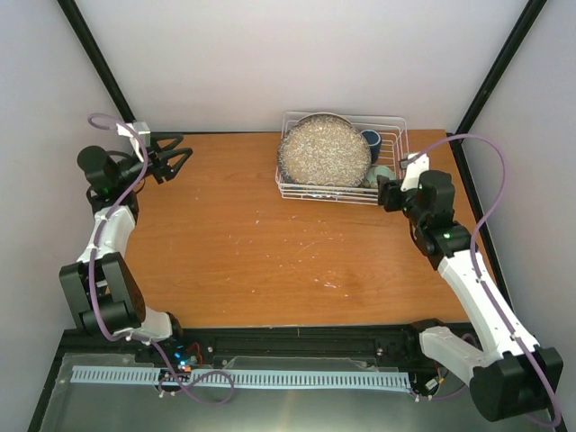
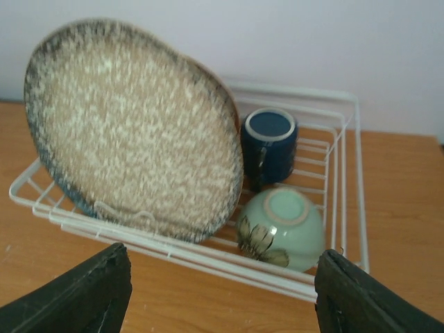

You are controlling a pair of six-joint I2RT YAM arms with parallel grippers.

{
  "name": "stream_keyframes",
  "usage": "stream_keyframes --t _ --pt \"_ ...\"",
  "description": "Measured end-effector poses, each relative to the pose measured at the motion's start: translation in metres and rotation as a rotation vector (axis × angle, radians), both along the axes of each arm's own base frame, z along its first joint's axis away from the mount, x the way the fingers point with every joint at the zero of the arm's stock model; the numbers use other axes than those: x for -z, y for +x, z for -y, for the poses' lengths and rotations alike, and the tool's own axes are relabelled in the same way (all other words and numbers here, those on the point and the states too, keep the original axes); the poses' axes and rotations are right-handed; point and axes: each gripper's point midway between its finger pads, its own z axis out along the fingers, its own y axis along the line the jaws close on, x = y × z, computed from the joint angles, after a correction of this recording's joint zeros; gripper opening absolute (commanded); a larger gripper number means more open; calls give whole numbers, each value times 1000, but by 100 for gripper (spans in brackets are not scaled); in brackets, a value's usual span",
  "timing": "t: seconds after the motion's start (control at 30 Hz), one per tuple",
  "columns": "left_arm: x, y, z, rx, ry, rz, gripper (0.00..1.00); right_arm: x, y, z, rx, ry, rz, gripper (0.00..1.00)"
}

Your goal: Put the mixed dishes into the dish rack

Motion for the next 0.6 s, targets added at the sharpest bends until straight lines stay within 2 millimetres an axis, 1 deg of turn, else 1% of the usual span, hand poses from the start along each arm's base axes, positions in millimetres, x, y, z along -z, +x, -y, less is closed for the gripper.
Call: stream_keyframes --t 0.07,0.17,0.6 --pt "-5 -4 1 0 4 14 61 -15 -3 6 34 5 52 72" --pt "-9 -7 2 0 7 25 62 -27 -3 12 63 8 94 72" --pt "-8 -9 3 -10 9 6 63 -23 5 17 107 7 92 72"
